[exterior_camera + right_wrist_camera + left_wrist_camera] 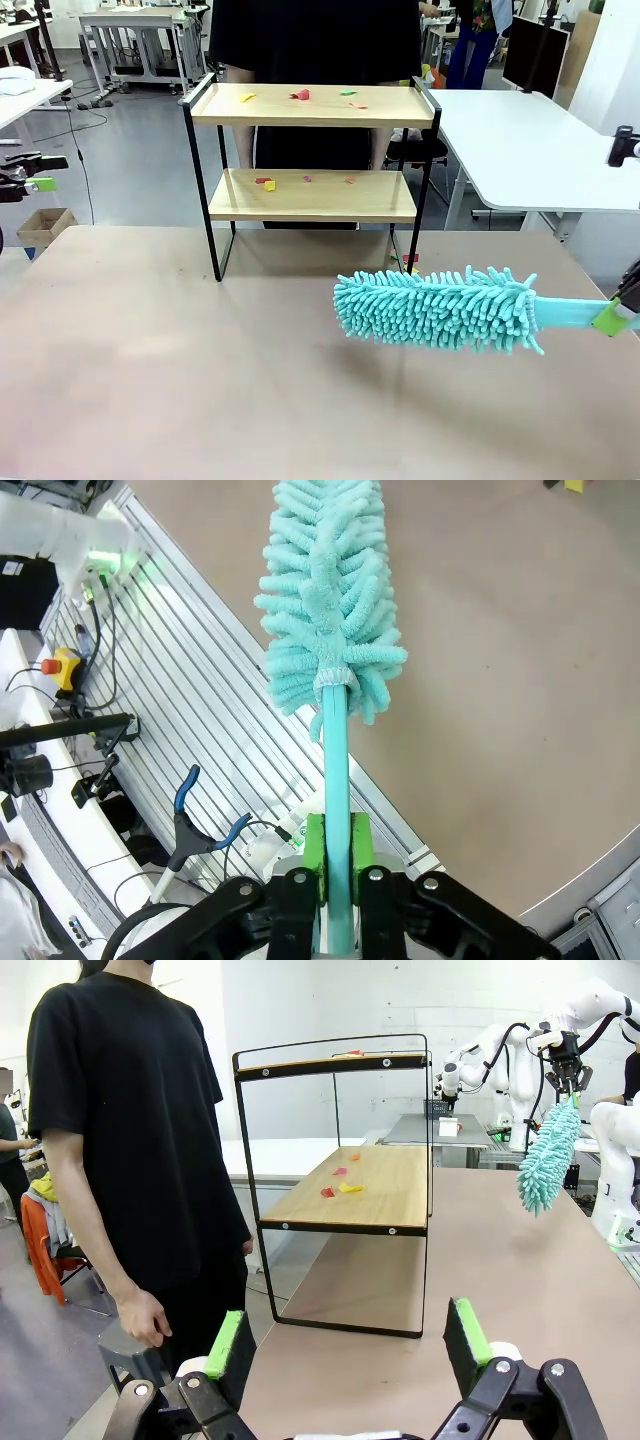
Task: Clean the shelf.
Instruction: Clean the specific section of the Shelf indicated by the human with the Duster.
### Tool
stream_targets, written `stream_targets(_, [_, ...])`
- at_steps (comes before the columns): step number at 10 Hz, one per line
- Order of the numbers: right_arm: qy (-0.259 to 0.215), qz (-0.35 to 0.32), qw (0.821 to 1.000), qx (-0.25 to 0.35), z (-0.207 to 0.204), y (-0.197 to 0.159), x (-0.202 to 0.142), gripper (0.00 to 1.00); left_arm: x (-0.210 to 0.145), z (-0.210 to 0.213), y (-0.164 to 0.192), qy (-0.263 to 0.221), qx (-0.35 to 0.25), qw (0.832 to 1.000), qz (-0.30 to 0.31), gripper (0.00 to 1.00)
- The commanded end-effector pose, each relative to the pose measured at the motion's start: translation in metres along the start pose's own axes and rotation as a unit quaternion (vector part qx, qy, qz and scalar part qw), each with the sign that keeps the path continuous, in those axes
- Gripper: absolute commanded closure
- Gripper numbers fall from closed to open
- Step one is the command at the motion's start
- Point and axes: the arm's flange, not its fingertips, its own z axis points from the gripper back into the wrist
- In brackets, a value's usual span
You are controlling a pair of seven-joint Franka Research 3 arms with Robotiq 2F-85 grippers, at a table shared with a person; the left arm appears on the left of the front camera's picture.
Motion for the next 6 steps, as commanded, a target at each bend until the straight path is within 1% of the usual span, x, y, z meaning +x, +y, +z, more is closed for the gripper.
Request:
stream_targets(1, [-0.004,-0.002,1.0,0.001,0.0019,0.0016,-0.0002,0.87,0.003,0.0,-0.0016,-0.001,0.0,1.0,-0.002,0.0])
stream_targets(6, [-0.004,-0.002,1.0,0.001,0.0019,0.0016,-0.0002,0.87,0.003,0.0,-0.0016,-0.001,0.0,1.0,-0.002,0.0])
